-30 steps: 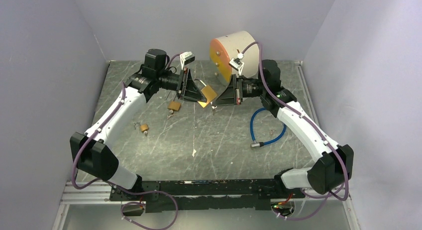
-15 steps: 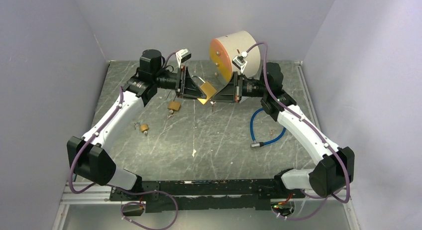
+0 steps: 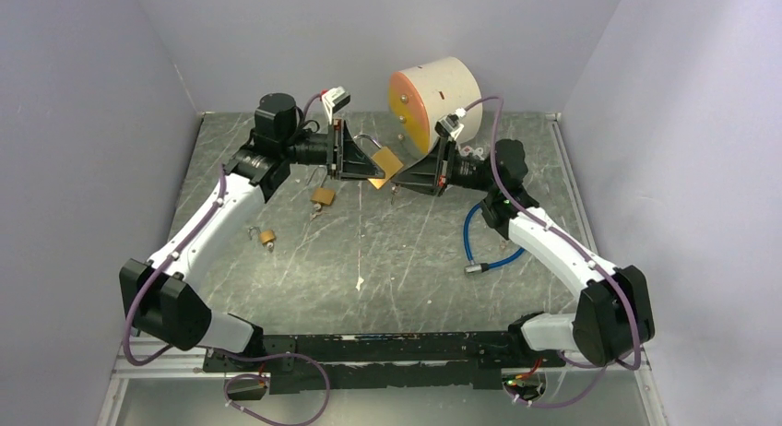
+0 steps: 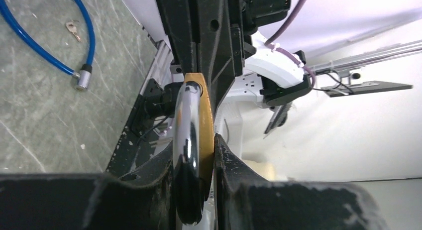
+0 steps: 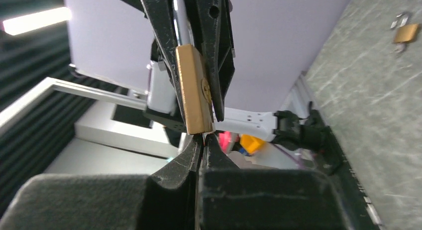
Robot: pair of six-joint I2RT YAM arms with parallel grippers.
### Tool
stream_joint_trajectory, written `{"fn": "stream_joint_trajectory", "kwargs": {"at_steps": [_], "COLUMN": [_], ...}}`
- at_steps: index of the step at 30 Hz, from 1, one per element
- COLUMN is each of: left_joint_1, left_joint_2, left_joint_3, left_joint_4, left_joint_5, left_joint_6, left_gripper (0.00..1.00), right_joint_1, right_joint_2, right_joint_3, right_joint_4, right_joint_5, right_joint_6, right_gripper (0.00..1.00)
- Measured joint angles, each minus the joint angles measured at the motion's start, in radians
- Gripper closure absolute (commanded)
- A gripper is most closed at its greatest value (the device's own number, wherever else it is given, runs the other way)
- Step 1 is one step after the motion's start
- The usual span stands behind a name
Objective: Unlock with the key
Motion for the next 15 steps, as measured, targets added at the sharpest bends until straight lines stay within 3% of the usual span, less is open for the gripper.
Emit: {"fn": "stream_joint_trajectory", "kwargs": {"at_steps": [7,15], "left_joint_1": [-0.026,-0.032], "left_joint_2": [-0.082,-0.12], "left_joint_3": [-0.038,-0.091], "left_joint_4": [0.07,0.316], "left_joint_5": [-0.076,-0.095], "left_joint_6": [0.081,0.092], "left_gripper": [0.97,0.98], "right_joint_1": [0.025,0.052], "right_joint_2": [0.045,0.138], "right_joint_3": [-0.138,-0.152], "right_joint_4": [0.439,0.789], "right_joint_5": [0.043,0.148], "right_joint_6": [0.437,0.602], "right_gripper": [1.0,1.0]}}
